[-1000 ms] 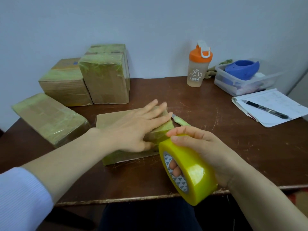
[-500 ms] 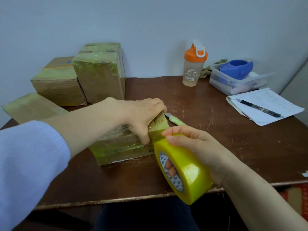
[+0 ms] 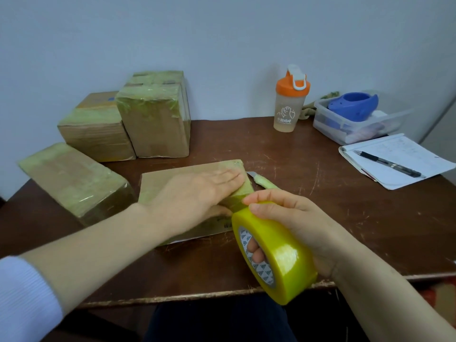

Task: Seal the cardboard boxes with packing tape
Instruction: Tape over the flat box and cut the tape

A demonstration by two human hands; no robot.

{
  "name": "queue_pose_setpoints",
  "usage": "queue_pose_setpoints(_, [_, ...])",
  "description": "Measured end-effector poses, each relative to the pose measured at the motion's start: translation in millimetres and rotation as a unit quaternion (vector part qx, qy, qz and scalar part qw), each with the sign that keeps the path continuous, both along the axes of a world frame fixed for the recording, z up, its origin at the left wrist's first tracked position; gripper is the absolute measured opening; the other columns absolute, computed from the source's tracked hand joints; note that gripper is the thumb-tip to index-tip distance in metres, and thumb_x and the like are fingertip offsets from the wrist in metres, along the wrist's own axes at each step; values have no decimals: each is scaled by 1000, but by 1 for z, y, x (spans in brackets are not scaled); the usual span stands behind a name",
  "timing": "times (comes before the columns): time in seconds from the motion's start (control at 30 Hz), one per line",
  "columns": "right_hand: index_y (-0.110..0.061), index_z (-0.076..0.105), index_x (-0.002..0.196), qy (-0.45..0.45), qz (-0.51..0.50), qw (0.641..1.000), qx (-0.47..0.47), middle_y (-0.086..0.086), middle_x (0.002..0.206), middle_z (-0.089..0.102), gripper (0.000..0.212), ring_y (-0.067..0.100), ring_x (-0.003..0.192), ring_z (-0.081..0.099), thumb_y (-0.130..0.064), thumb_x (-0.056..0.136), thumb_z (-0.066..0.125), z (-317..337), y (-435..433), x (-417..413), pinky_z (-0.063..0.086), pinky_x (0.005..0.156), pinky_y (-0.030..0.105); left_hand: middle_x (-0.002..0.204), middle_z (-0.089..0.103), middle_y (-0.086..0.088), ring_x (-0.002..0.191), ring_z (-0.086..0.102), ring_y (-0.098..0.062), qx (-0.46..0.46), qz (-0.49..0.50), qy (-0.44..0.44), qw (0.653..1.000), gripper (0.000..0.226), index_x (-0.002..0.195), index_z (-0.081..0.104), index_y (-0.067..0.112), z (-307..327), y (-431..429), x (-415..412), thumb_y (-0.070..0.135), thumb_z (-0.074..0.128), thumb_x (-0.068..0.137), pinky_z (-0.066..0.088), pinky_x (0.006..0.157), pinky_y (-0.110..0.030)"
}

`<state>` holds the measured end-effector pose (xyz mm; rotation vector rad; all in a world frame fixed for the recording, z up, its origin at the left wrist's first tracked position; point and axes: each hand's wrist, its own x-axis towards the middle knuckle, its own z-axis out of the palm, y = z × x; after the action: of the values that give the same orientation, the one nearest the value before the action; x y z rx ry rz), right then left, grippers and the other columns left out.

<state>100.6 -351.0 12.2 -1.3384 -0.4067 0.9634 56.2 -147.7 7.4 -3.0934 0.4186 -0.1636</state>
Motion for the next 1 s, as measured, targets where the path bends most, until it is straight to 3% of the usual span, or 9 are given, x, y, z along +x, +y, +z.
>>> queue_pose_setpoints(0.07, [-17, 68, 94, -4, -3, 1000, -3, 29, 69, 65, 12, 33, 51, 63, -19, 83, 66, -1, -1, 0, 55, 52, 34, 157, 4, 6, 146, 5, -13, 6, 21, -28, 999, 78, 150, 8, 29, 0, 5, -11, 58, 46, 89, -2, 114, -25])
queue_pose_setpoints(0.17, [-14, 66, 100, -5, -12, 1000, -9, 28, 68, 64, 14, 33, 52, 63, -17, 86, 64, -1, 0, 0, 55, 52, 34, 157, -17, 2, 144, -11, -13, 15, 145, 80, 986, 93, 142, -19, 46, 7, 22, -15, 81, 32, 73, 0, 117, -40])
queue_pose_setpoints(0.3, [-11, 62, 108, -7, 3, 1000, -11, 28, 69, 65, 33, 34, 54, 64, -20, 77, 68, 10, 1, -2, 56, 53, 36, 142, 32, 5, 131, 33, -21, 26, 156, 144, 977, 91, 146, 5, 48, 20, 34, -6, 84, 29, 66, 34, 100, -34])
queue_pose_setpoints(0.43, [-15, 54, 122, -4, 24, 999, 47, 31, 77, 67, 60, 36, 59, 67, -6, 65, 69, 45, 1, 15, 57, 53, 40, 127, 56, 23, 116, 54, -5, -283, 166, 232, 916, 71, 127, 45, 56, 38, 44, 1, 81, 49, 61, 42, 98, -27])
queue_pose_setpoints(0.53, [-18, 41, 131, -17, 41, 996, 79, 25, 85, 70, 62, 33, 71, 71, -9, 71, 55, 71, 14, 28, 58, 62, 40, 102, 69, 18, 94, 64, -4, -314, 184, 241, 900, 56, 117, 60, 47, 40, 45, 5, 72, 51, 67, 47, 82, -22])
queue_pose_setpoints(0.7, [0, 51, 108, -61, 44, 997, 17, 22, 78, 68, 21, 26, 68, 67, -14, 94, 45, 82, 58, 50, 55, 77, 39, 134, 52, 0, 122, 48, -22, -144, 190, 98, 966, 75, 147, 27, 26, 29, 28, 22, 51, 54, 82, 32, 104, -37])
queue_pose_setpoints(0.77, [7, 49, 117, -87, 28, 996, 14, 20, 75, 68, 39, 25, 63, 68, -26, 97, 47, 82, 67, 55, 58, 69, 37, 145, 39, 0, 136, 33, -21, -150, 184, 164, 958, 103, 148, 16, 22, 24, 20, 28, 63, 54, 62, 1, 115, -48])
queue_pose_setpoints(0.83, [4, 40, 133, -108, -2, 994, 20, 22, 75, 68, 54, 27, 60, 68, -33, 95, 51, 81, 76, 58, 60, 60, 36, 152, 28, -2, 141, 22, -19, -148, 198, 178, 953, 128, 150, 7, 18, 17, 18, 32, 76, 64, 51, -11, 113, -50])
queue_pose_setpoints(1.0, [-24, 37, 142, -131, -48, 988, 64, 21, 67, 68, 58, 30, 56, 67, -15, 90, 61, 69, 82, 49, 59, 61, 40, 139, 48, 0, 125, 45, -22, -222, 210, 82, 949, 124, 151, 10, 19, -1, 25, 34, 68, 74, 56, 32, 109, -41])
